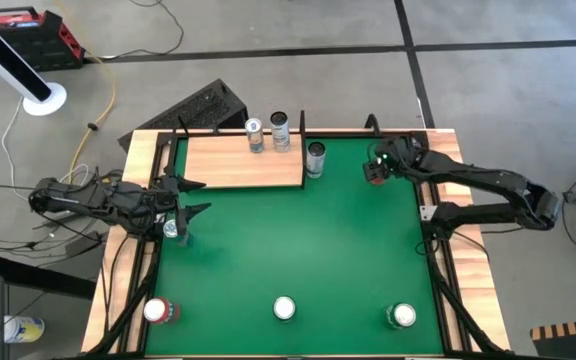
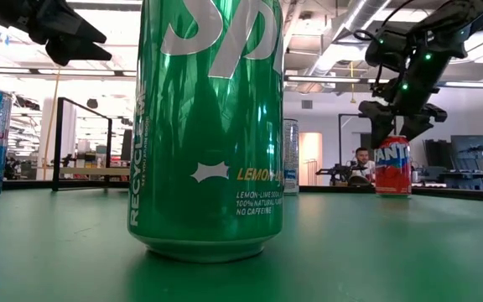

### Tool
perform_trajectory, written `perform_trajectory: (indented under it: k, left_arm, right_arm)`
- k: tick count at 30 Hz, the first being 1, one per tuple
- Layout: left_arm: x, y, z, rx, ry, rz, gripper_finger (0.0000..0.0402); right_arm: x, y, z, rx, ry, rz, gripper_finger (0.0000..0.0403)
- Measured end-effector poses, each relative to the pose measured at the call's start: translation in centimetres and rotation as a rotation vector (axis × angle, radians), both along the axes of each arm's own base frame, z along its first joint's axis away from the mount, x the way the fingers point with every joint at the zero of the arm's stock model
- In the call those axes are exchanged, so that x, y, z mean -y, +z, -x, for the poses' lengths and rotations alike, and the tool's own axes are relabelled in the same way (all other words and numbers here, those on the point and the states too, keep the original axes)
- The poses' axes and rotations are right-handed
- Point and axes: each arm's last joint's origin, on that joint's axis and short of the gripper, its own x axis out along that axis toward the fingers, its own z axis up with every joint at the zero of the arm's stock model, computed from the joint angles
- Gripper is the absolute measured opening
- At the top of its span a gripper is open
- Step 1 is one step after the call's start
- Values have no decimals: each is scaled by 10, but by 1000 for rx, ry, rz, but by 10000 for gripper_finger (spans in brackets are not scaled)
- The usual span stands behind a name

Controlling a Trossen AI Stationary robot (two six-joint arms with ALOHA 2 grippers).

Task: Place canned beverage on shelf
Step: Put the top red soda can on the shelf

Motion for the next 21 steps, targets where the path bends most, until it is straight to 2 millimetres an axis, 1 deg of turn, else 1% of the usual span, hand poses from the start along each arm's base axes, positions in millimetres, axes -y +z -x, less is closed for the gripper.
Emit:
perform_trajectory:
  k: [5,9,11,13,17,21]
  left_arm:
    - [0,0,0,1,-1,2,270]
    - [1,0,0,0,-24,10,270]
    - [1,-1,0,-3,-31,16,270]
    - [1,-1,0,-9,-33,21,270]
    - [1,-3,0,-23,-32,28,270]
    - [1,-5,1,-47,-51,33,270]
  right_arm:
    - [-3,0,-2,5,12,-1,317]
    - [-7,1,-4,17,29,-3,313]
    - [-10,6,-7,30,54,-15,312]
    - [-14,14,-11,59,88,-22,311]
    - [-23,38,-23,140,158,18,310]
    - [-38,63,-34,185,258,37,309]
